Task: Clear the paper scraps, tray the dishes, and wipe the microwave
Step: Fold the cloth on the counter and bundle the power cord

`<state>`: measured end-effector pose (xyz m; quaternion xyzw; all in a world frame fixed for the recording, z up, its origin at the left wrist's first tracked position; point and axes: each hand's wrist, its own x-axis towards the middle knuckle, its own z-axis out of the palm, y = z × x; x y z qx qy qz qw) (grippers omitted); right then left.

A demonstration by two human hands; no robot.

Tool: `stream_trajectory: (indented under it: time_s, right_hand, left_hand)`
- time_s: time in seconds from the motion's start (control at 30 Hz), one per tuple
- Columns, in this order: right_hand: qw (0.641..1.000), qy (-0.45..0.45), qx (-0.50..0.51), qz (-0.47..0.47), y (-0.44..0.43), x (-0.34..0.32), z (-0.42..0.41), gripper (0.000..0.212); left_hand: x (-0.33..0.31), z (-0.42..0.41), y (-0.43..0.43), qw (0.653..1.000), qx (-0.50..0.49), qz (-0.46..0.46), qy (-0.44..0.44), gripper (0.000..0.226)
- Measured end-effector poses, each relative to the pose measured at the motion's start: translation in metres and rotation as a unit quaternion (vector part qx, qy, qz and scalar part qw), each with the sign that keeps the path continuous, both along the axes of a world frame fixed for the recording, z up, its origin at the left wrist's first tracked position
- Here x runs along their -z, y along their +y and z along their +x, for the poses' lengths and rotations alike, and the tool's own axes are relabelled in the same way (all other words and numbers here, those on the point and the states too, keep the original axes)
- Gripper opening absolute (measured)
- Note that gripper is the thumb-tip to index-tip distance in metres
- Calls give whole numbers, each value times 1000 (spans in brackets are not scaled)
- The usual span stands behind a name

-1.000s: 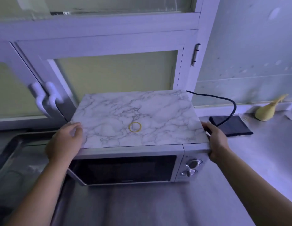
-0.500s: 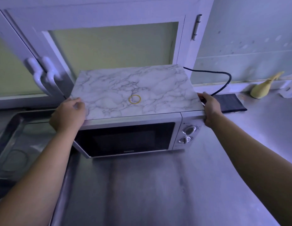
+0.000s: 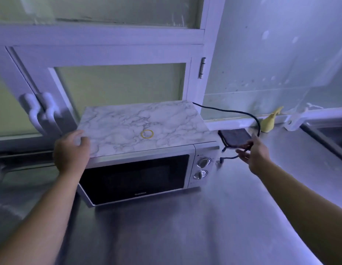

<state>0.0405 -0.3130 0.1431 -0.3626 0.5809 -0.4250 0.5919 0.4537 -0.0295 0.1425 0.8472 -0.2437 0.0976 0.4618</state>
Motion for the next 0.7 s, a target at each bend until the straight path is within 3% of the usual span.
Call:
stream_trajectory:
  time_s: [0.07,0.13,0.2,0.27,0.37,0.47,0.57,0.6,0.7]
  right_hand:
    - [1000,2,14,-14,-2,-15,-31,45]
    - [1000,-7,2,-18,-3,-26,-56,45]
    - [999,-23,-22,-9,0,-34,-73,44]
    - [998,-34,-56,-4,4,-39,-83,45]
    - [991,-61,-121,-4,10,-44,-91,40]
    - [981,-83,-178,0,7,-45,-104,35]
    - [965,-86,-248,17,-2,-46,-129,34]
    - [958,-83,-273,23,-6,-46,-140,33]
    - [941,-43,-336,4,-20,-37,-173,30]
  left_hand:
    - [3,-9,4,992,33,-65,-102,35]
    - [4,-48,4,982,77,-108,-131,29]
    - [6,-117,-3,972,179,-147,-29,24]
    - [15,-192,-21,935,318,-99,118,18]
    - [45,-291,-60,832,424,66,352,14]
    - [74,-362,-92,686,368,167,605,51]
    - [94,-403,-123,550,256,85,790,76]
    - [99,-412,-135,538,212,26,815,73]
    - [107,-428,-173,611,135,-82,776,40]
